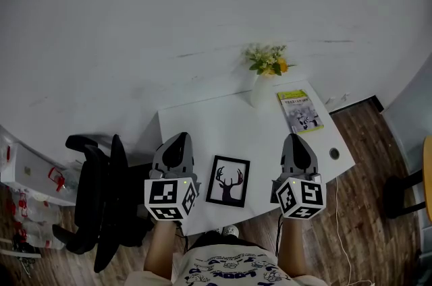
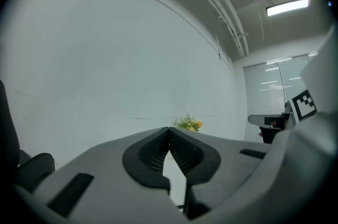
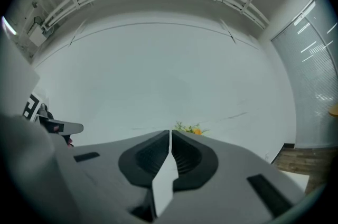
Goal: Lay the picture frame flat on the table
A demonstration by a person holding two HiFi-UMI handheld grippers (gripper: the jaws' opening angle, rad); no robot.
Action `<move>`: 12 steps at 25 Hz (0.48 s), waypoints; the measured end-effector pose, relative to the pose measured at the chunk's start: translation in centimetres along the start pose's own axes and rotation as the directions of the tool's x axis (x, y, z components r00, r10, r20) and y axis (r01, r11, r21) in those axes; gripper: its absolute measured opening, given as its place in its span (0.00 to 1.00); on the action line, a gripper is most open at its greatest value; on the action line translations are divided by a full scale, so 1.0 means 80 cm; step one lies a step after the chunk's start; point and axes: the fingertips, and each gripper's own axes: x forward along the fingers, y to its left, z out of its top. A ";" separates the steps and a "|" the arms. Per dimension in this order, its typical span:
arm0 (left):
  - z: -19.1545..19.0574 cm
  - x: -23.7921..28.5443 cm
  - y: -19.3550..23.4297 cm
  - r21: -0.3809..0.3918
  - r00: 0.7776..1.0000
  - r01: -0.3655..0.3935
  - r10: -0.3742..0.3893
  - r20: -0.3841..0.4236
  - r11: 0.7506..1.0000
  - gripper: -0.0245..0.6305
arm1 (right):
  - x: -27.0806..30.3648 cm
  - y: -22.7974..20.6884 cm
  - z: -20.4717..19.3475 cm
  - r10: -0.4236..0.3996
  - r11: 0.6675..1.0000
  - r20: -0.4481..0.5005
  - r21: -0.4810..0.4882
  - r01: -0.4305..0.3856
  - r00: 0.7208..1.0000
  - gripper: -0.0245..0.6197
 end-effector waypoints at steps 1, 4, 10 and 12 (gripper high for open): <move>0.000 0.000 0.000 0.000 1.000 0.000 0.000 0.000 1.000 0.07 | 0.000 0.000 0.000 0.000 1.000 -0.001 0.000 0.000 1.000 0.10; 0.000 0.000 0.000 0.002 1.000 -0.002 0.002 0.000 1.000 0.07 | 0.001 0.001 -0.001 0.001 1.000 -0.004 -0.003 -0.001 1.000 0.10; 0.002 -0.001 0.001 0.007 1.000 -0.009 0.009 0.001 1.000 0.07 | 0.000 0.001 0.001 0.000 1.000 -0.003 -0.010 0.000 1.000 0.09; 0.002 -0.001 0.001 0.006 1.000 -0.010 0.010 -0.001 1.000 0.07 | 0.000 -0.001 0.001 -0.003 1.000 -0.003 -0.013 0.003 1.000 0.09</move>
